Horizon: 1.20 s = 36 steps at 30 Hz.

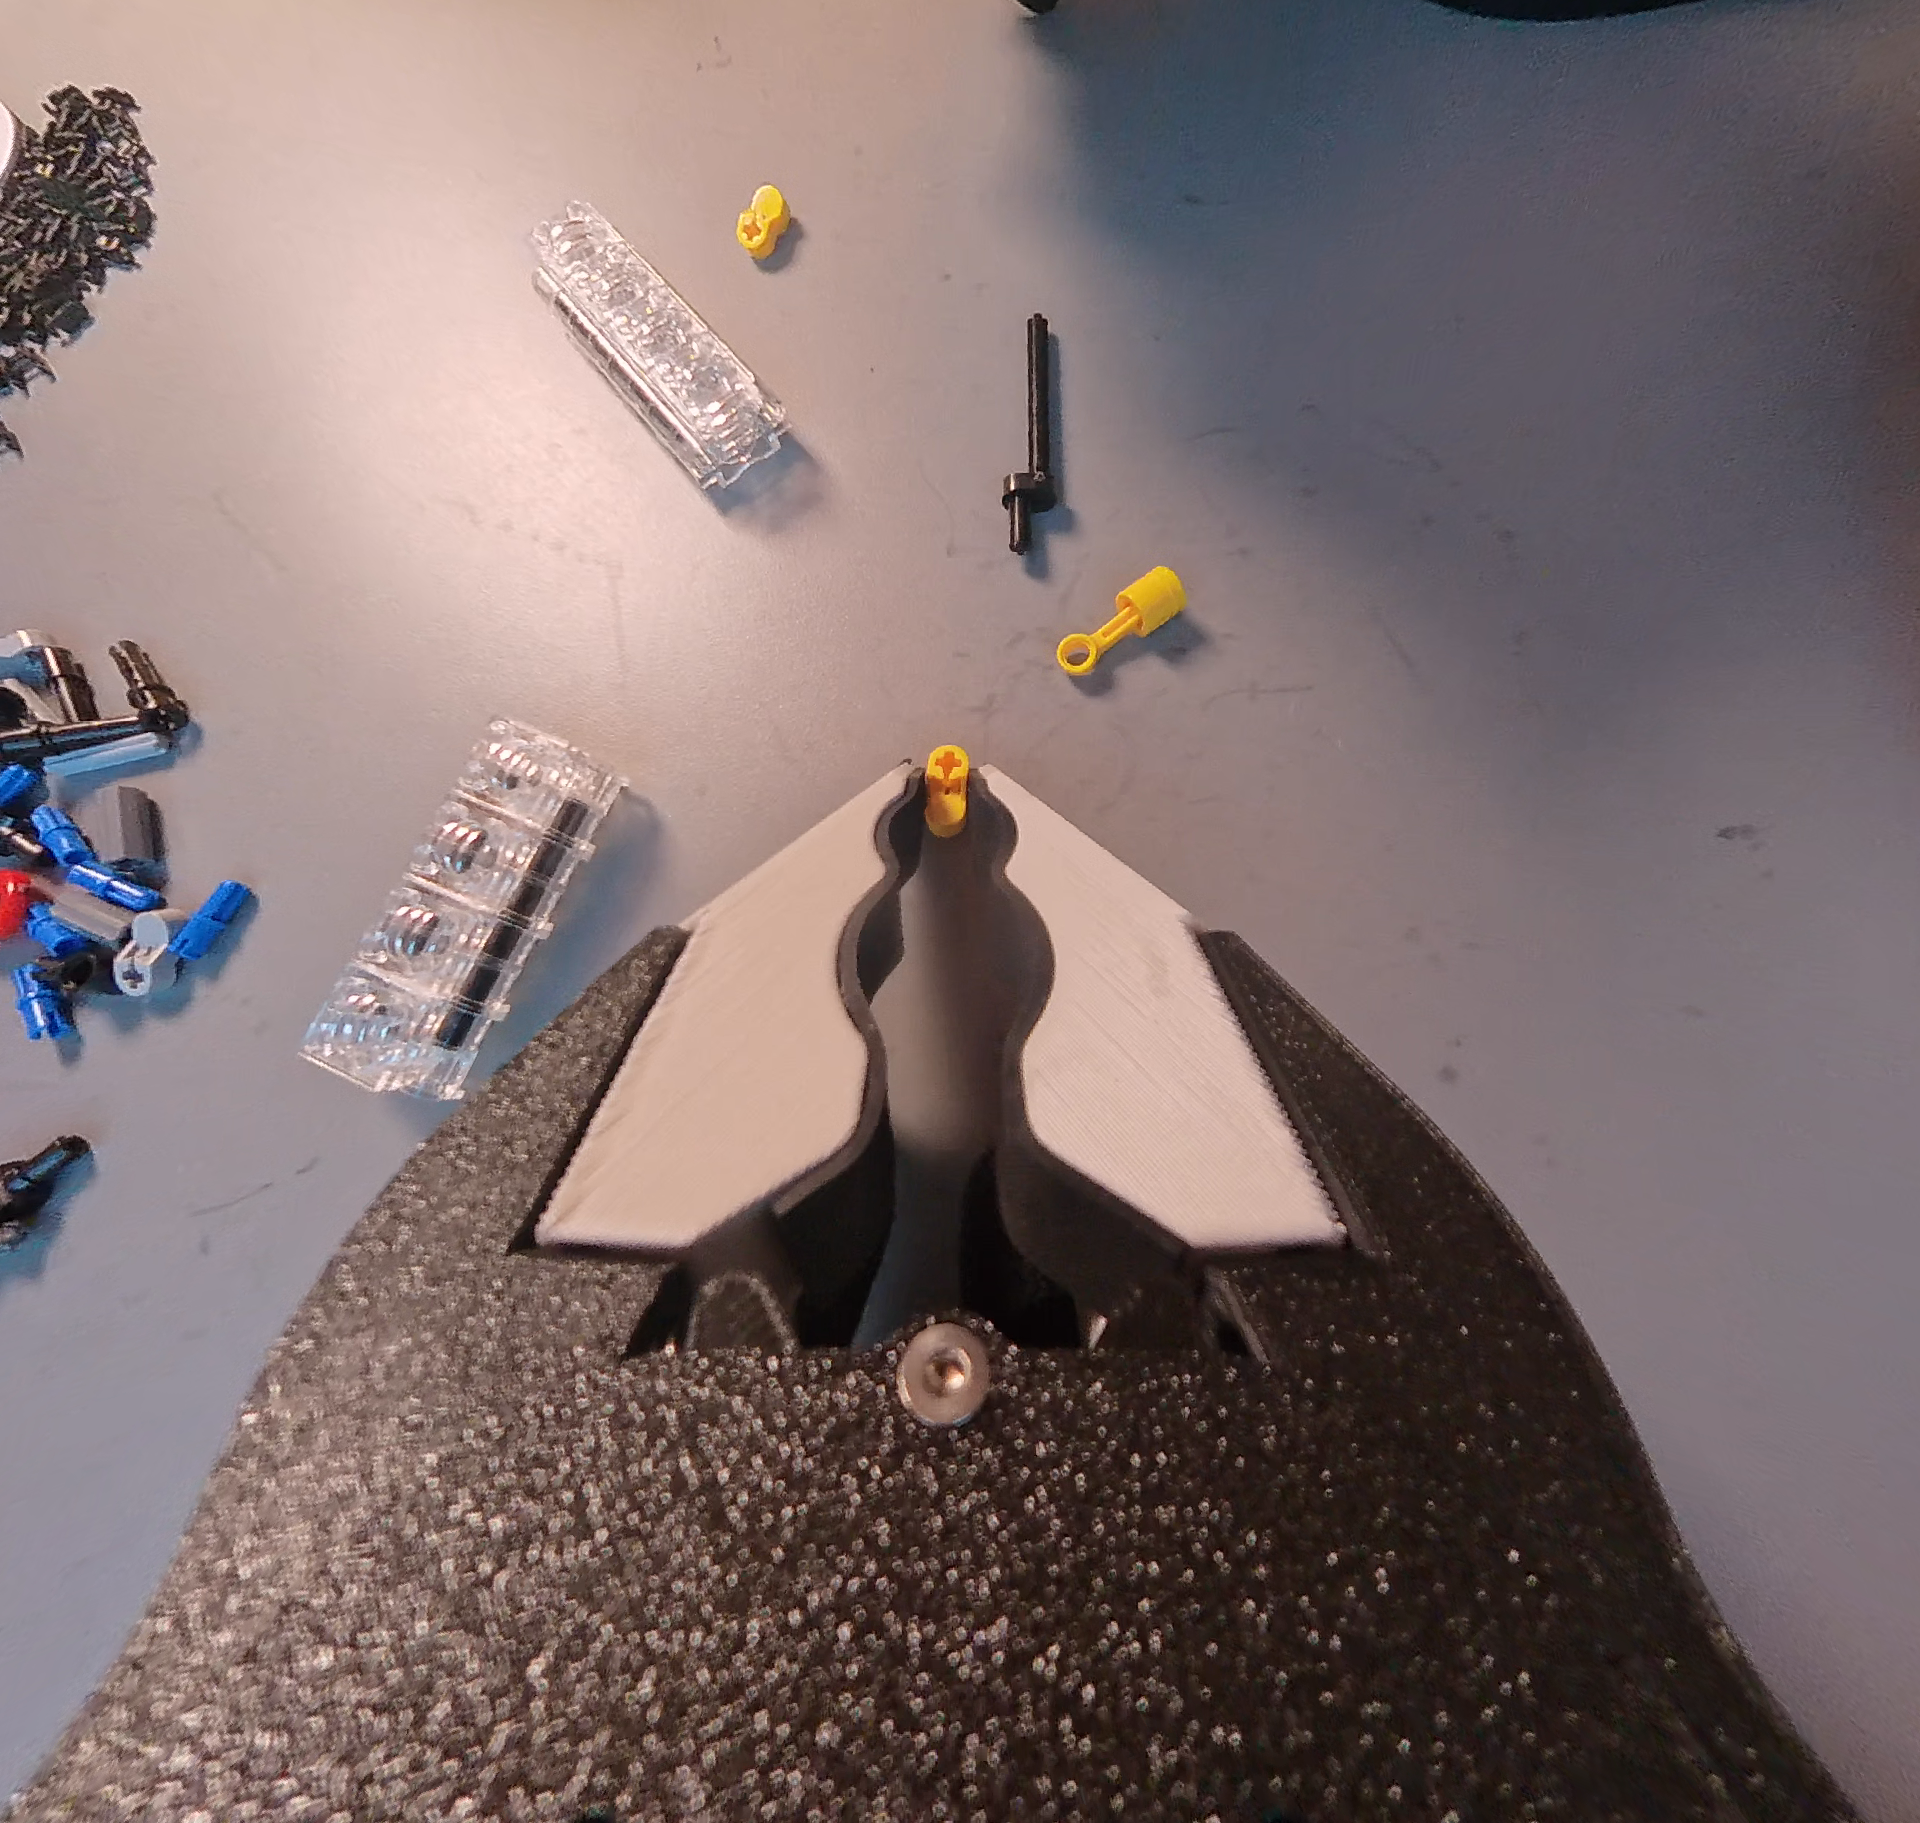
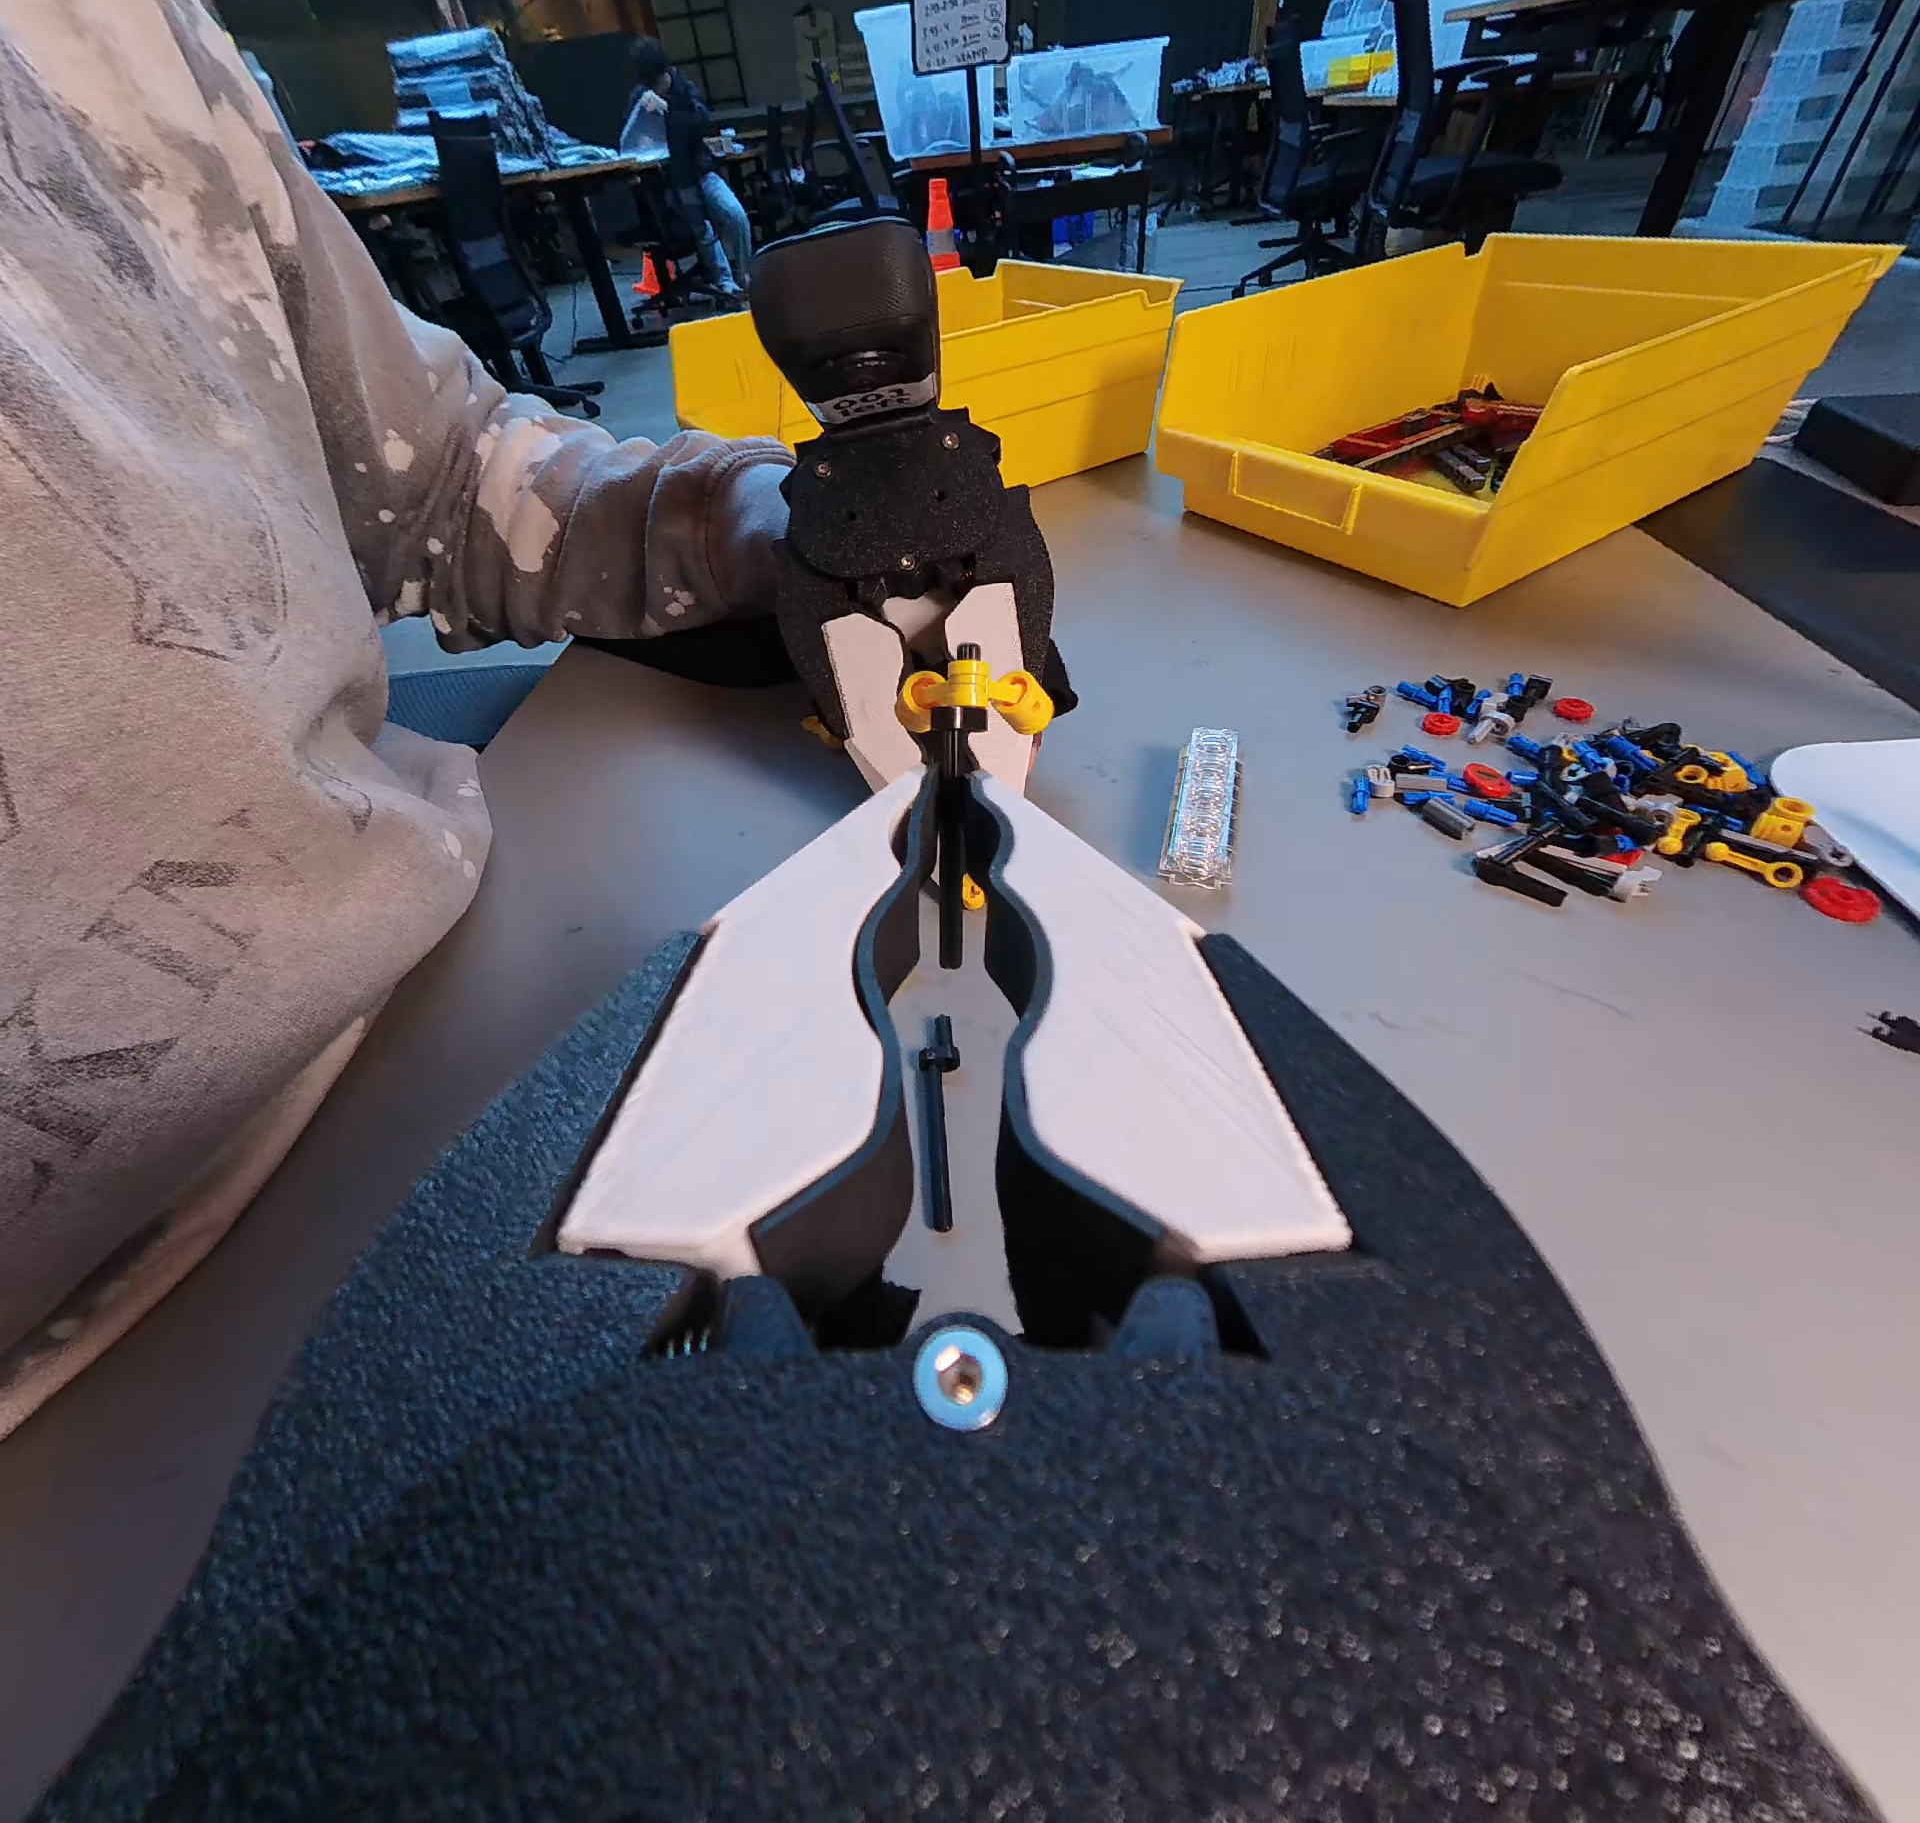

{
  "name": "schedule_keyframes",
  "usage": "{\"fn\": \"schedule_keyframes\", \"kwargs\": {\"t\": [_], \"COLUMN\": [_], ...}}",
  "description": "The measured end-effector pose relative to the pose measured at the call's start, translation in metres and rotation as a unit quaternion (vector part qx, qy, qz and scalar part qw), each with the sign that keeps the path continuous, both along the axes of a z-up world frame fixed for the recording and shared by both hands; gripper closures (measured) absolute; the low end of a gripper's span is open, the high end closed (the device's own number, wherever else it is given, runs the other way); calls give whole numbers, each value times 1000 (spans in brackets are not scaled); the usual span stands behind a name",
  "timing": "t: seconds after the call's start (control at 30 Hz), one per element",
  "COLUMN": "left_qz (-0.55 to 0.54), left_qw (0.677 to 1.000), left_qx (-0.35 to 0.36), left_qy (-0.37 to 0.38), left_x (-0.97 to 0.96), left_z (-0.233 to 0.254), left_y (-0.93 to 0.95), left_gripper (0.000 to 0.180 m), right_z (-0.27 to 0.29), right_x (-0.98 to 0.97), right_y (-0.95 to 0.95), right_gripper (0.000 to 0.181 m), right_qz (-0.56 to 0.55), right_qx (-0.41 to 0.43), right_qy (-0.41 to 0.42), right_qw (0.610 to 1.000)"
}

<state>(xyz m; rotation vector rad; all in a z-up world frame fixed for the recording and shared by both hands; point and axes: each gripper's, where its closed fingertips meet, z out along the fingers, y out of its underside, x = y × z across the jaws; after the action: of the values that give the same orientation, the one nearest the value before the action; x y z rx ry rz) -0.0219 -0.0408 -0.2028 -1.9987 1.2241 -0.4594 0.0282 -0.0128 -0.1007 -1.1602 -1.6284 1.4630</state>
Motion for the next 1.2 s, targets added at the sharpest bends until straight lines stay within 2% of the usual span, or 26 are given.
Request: {"fn": "schedule_keyframes", "kwargs": {"t": [0.73, 1.2], "left_qz": [8, -121], "left_qw": [1000, 988], "left_qx": [-6, -8], "left_qy": [13, 92], "left_x": [-11, -4], "left_z": [2, 5], "left_y": [1, -1], "left_gripper": [166, 169], "right_z": [-4, -3], "right_x": [-1, 0], "right_y": [-2, -1], "right_gripper": [177, 178], "right_qz": [2, 1], "right_qx": [12, 7], "right_qy": [-9, -7], "right_qw": [1000, 1000]}}
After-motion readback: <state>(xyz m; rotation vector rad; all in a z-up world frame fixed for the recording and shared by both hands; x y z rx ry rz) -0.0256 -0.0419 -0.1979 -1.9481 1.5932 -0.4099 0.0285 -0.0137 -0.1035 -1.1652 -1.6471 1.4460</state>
